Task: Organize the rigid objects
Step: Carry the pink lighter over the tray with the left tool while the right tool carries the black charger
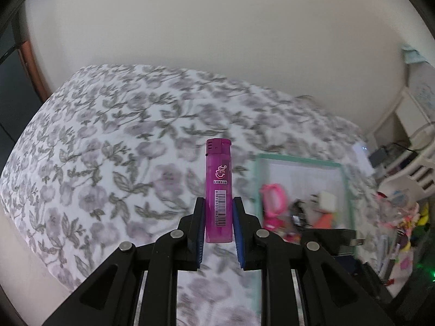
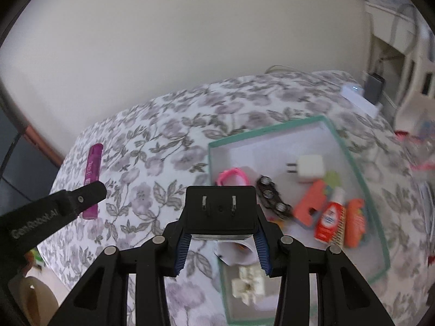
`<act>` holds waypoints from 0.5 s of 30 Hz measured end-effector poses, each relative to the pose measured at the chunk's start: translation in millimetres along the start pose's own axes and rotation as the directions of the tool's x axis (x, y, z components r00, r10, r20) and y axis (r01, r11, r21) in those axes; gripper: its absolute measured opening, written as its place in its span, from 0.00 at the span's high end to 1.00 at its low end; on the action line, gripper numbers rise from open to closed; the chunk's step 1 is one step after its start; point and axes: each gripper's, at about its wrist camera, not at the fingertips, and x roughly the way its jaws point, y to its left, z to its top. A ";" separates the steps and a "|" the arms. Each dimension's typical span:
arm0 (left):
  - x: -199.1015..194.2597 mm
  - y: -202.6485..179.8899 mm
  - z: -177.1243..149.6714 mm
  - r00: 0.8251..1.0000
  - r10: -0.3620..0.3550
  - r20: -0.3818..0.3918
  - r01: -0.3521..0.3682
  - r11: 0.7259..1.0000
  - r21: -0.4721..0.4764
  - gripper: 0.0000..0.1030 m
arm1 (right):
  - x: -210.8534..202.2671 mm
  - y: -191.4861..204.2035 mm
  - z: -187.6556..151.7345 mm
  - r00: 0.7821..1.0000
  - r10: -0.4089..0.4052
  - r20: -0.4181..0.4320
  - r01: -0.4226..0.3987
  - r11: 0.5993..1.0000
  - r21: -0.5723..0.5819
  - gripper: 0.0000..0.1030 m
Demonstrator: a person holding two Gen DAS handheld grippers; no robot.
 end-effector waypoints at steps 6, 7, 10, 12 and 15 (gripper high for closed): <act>-14.4 -30.9 -16.0 0.997 -0.080 0.022 0.080 0.997 0.005 0.81 | -25.5 -45.6 -0.2 0.997 -0.044 0.064 0.038 0.994 0.100 0.57; -14.0 -37.0 -19.1 0.996 -0.091 0.022 0.091 0.996 0.010 0.81 | -30.7 -53.3 0.2 0.995 -0.060 0.074 0.051 0.992 0.119 0.57; -9.7 -54.1 -27.5 0.995 -0.102 0.016 0.101 0.994 0.038 0.81 | -40.0 -76.4 2.6 0.991 -0.098 0.096 0.081 0.983 0.167 0.57; -1.2 -61.9 -32.8 0.993 -0.116 -0.004 0.116 0.992 0.051 0.81 | -42.8 -89.8 3.9 0.987 -0.127 0.099 0.106 0.975 0.193 0.57; 12.2 -69.3 -39.2 0.991 -0.130 -0.036 0.132 0.989 0.060 0.81 | -38.5 -105.2 4.5 0.985 -0.153 0.075 0.134 0.967 0.217 0.57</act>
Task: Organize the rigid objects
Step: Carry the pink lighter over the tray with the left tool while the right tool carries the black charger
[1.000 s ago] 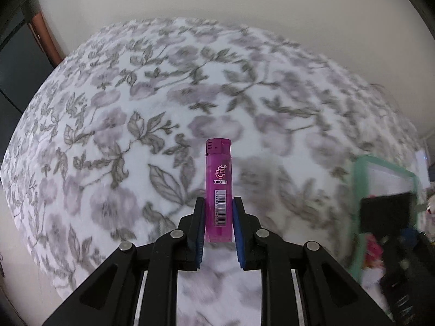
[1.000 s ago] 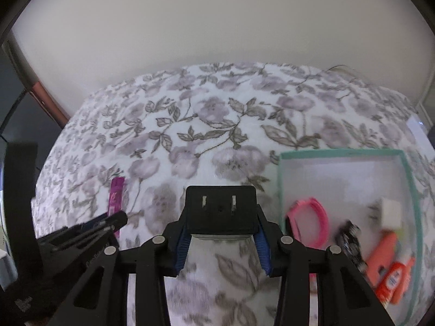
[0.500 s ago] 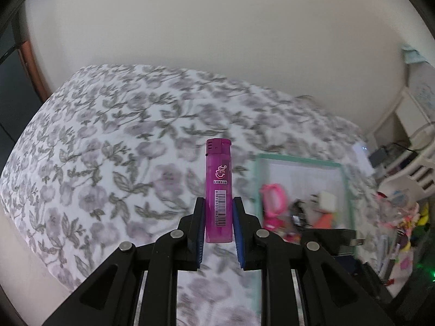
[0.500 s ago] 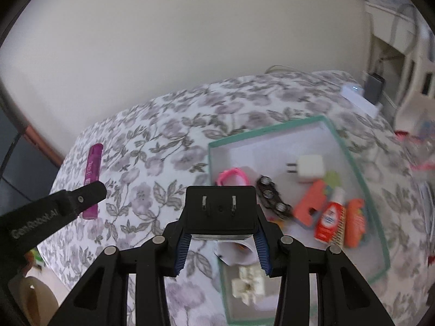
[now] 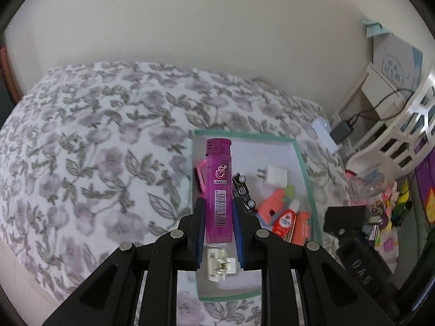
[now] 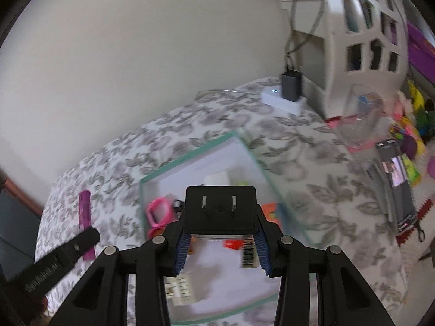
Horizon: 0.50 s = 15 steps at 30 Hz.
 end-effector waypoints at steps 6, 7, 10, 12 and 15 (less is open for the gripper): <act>35.9 -7.6 -9.4 0.991 -0.058 -0.125 0.058 0.998 0.000 0.81 | 33.7 -9.4 -11.8 0.991 -0.017 -0.133 0.018 1.000 0.004 0.57; 40.4 -7.6 -10.6 0.988 -0.065 -0.142 0.065 0.998 -0.007 0.81 | 37.9 -10.7 -14.5 0.988 -0.023 -0.150 0.024 1.000 0.005 0.57; 49.0 -9.9 -13.4 0.982 -0.064 -0.177 0.064 0.998 -0.003 0.81 | 46.2 -14.9 -20.3 0.982 -0.032 -0.185 0.035 0.999 0.012 0.57; 50.8 -12.4 -15.7 0.984 -0.047 -0.174 0.050 0.999 0.015 0.81 | 49.2 -16.8 -23.6 0.980 -0.034 -0.197 0.038 0.999 0.016 0.57; 52.6 -16.0 -18.4 0.985 -0.034 -0.167 0.042 0.998 0.044 0.80 | 52.6 -18.9 -26.1 0.977 -0.039 -0.212 0.044 0.999 0.019 0.57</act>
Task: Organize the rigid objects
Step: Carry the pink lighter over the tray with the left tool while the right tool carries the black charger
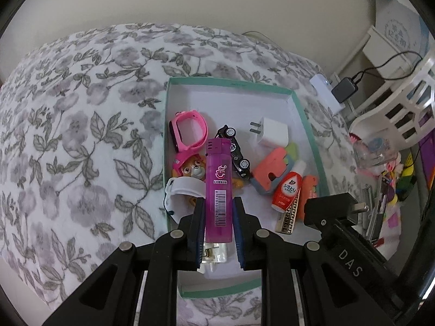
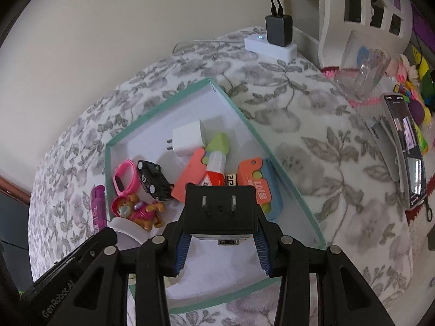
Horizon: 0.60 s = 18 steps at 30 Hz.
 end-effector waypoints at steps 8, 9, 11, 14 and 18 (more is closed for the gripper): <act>6.3 -6.5 -0.7 1.000 0.017 0.004 -0.017 0.998 0.052 0.80 | 10.5 -1.4 -3.0 0.999 -0.012 -0.051 0.011 1.000 -0.003 0.57; 7.3 -6.7 -0.8 1.000 0.019 0.002 -0.019 0.998 0.055 0.80 | 11.3 -1.4 -3.4 0.998 -0.012 -0.054 0.012 1.000 -0.003 0.57; 9.3 -6.2 -0.8 1.000 0.021 -0.003 -0.021 0.998 0.053 0.80 | 12.7 -1.3 -3.9 0.998 -0.014 -0.060 0.013 1.000 -0.006 0.57; 11.8 -5.1 -0.6 1.000 0.018 -0.009 -0.018 0.999 0.049 0.80 | 14.7 -1.1 -4.5 0.998 -0.017 -0.068 0.017 1.000 -0.008 0.57; 15.3 -3.6 -1.3 1.000 0.020 -0.021 -0.019 0.999 0.046 0.80 | 17.6 -0.7 -5.2 0.997 -0.016 -0.079 0.015 1.000 -0.013 0.57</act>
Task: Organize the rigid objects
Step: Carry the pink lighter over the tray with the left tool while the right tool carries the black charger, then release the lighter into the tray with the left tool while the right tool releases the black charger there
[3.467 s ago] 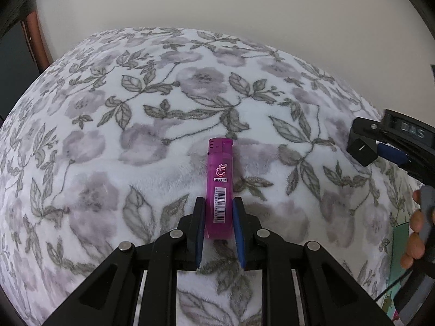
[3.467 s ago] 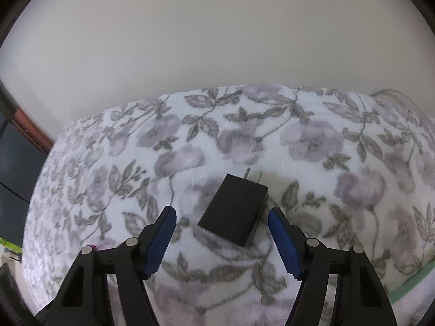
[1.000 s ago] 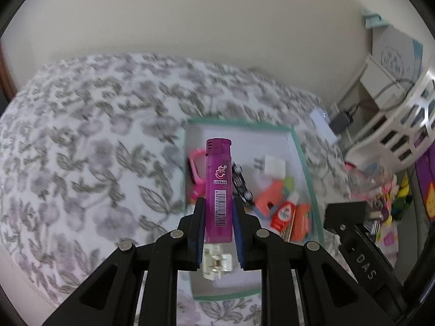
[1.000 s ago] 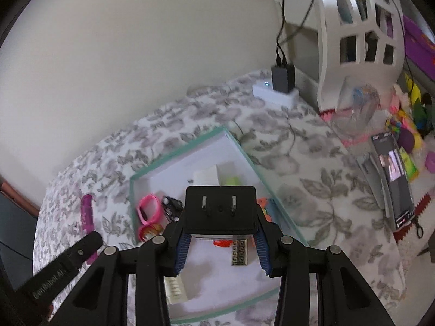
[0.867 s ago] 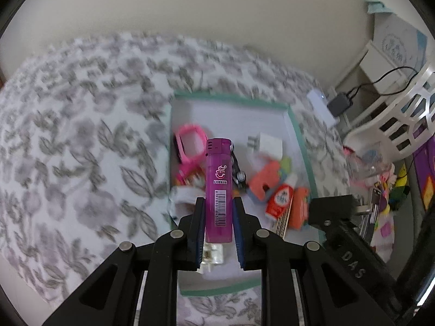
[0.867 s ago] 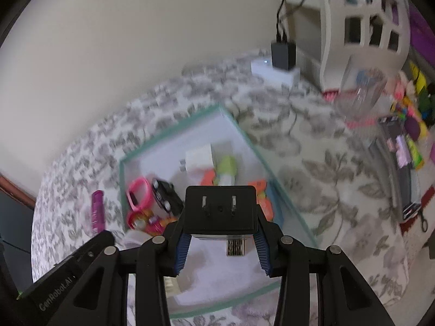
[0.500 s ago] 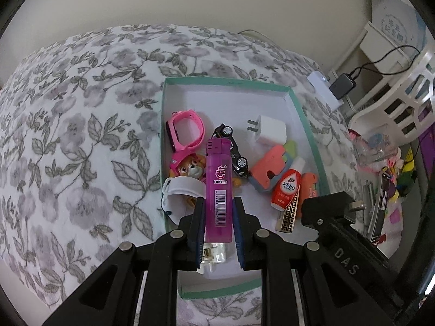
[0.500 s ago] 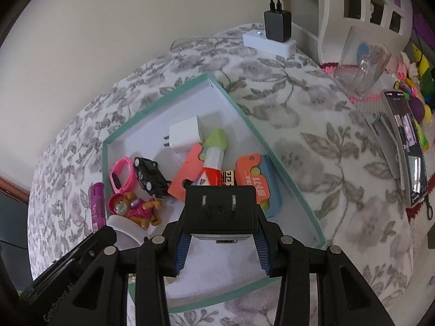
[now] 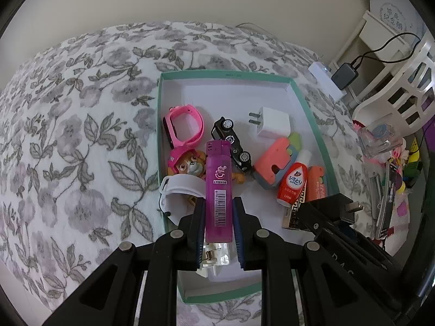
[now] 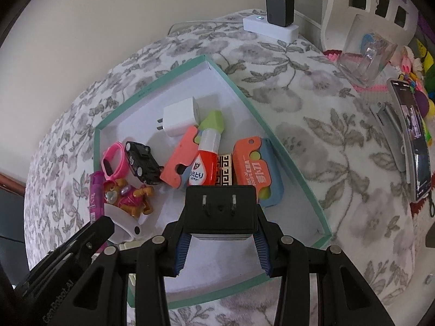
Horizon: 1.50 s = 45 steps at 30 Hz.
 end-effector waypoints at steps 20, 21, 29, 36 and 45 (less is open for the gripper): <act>4.7 6.2 0.1 1.000 -0.008 -0.020 0.008 0.999 -0.039 0.74 | 8.2 2.3 -2.2 1.000 -0.010 -0.030 0.009 1.000 -0.023 0.56; 4.4 6.7 0.3 1.000 -0.006 -0.018 0.006 0.999 -0.042 0.70 | 9.3 2.2 -2.1 0.999 -0.013 -0.034 0.013 1.000 -0.024 0.56; 0.1 10.3 1.9 0.999 0.040 0.003 -0.039 0.998 -0.052 0.64 | 7.1 4.0 -0.7 1.000 -0.022 -0.020 0.021 0.999 -0.040 0.50; -13.8 27.5 3.6 0.973 0.224 0.058 -0.220 0.973 -0.065 0.29 | -1.5 14.7 -3.7 1.000 -0.017 0.018 0.019 0.997 -0.081 0.39; -31.8 72.1 -0.8 0.945 0.325 0.038 -0.314 0.933 -0.174 0.14 | -10.1 32.7 -10.0 0.997 -0.020 0.074 0.031 0.988 -0.154 0.11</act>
